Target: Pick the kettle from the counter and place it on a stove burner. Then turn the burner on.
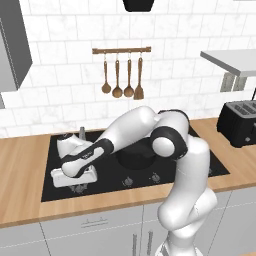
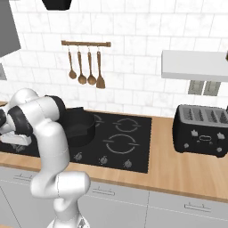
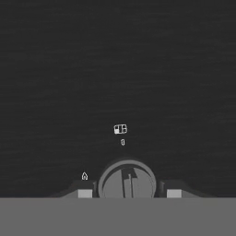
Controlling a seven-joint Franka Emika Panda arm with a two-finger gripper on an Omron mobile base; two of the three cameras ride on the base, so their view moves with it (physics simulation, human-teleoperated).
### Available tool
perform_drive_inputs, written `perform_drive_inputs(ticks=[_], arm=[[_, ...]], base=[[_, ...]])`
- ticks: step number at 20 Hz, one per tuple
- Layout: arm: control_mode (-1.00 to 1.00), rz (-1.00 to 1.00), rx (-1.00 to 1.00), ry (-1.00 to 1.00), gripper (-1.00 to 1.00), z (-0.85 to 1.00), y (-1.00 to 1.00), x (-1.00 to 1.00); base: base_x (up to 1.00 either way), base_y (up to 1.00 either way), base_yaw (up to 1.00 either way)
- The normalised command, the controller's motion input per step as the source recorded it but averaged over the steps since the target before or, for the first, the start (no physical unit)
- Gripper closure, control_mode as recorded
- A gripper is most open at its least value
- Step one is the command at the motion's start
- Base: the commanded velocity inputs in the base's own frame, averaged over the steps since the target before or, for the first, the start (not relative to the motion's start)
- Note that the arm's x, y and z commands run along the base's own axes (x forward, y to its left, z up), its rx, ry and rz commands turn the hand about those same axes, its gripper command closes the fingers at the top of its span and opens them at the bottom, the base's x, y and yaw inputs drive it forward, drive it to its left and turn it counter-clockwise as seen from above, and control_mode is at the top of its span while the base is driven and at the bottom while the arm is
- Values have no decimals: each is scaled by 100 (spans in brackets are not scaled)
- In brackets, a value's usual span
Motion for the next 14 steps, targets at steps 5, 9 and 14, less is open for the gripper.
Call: perform_drive_inputs(ticks=[5,9,14], arm=[[-100,0,0,0,100,0,0,0],[-100,0,0,0,100,-2,0,-3],[-100,17,3,0,100,-5,0,-7]], base=[[0,0,0],[0,0,0],[0,0,0]])
